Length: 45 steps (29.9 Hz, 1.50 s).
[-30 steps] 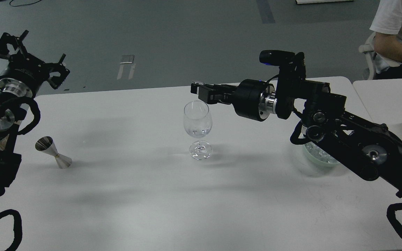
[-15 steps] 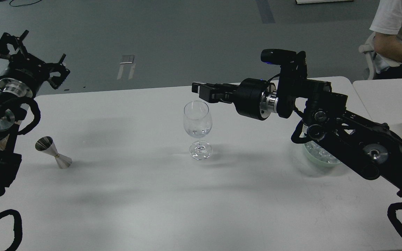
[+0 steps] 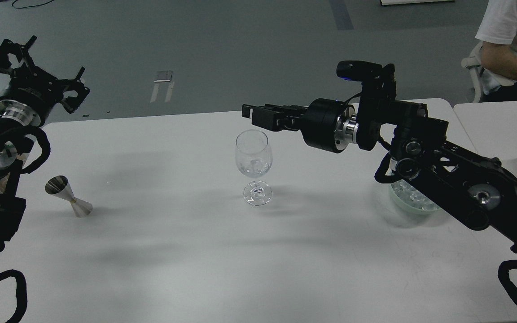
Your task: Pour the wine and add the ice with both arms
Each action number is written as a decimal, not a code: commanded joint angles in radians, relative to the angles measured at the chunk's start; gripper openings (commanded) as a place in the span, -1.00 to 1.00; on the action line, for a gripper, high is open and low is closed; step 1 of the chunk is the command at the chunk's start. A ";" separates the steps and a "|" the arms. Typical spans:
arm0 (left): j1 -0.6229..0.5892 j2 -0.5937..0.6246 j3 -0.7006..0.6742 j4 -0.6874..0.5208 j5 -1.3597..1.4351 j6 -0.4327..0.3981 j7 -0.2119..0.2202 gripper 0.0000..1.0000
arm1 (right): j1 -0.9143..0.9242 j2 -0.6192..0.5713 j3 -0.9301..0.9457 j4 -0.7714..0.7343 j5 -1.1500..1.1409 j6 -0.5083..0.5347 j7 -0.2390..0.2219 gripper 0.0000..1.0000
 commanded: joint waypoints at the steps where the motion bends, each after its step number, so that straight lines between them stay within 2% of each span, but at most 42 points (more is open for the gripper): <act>1: -0.001 0.000 0.000 0.000 0.000 0.000 -0.001 0.98 | 0.007 0.015 0.078 -0.001 0.005 -0.004 0.000 0.98; 8: 0.000 -0.003 0.002 0.000 0.000 0.000 -0.003 0.98 | -0.012 0.157 0.279 -0.030 0.037 -0.013 0.006 1.00; 12: 0.000 0.000 0.002 0.000 0.002 -0.009 0.002 0.98 | -0.009 0.242 0.354 -0.151 0.083 -0.081 0.008 1.00; 17: 0.006 0.002 0.002 0.000 0.002 -0.009 -0.001 0.98 | -0.012 0.242 0.461 -0.196 0.137 -0.223 0.009 1.00; 19: 0.008 0.000 0.002 0.000 0.002 -0.009 -0.003 0.98 | -0.009 0.242 0.521 -0.248 0.293 -0.259 0.009 1.00; 33: 0.020 -0.014 0.002 0.005 0.000 -0.009 -0.010 0.98 | -0.005 0.203 0.813 -0.506 0.914 -0.257 0.012 1.00; 37: 0.022 -0.015 0.002 0.009 0.000 -0.009 -0.012 0.98 | -0.005 0.171 0.817 -0.541 0.999 -0.250 0.014 1.00; 41: 0.022 -0.017 0.000 0.015 -0.024 -0.009 -0.038 0.98 | -0.001 0.170 0.848 -0.579 1.010 -0.251 0.038 1.00; 45: 0.023 -0.017 0.002 0.015 -0.054 -0.009 -0.038 0.98 | 0.010 0.168 0.892 -0.613 1.034 -0.251 0.040 1.00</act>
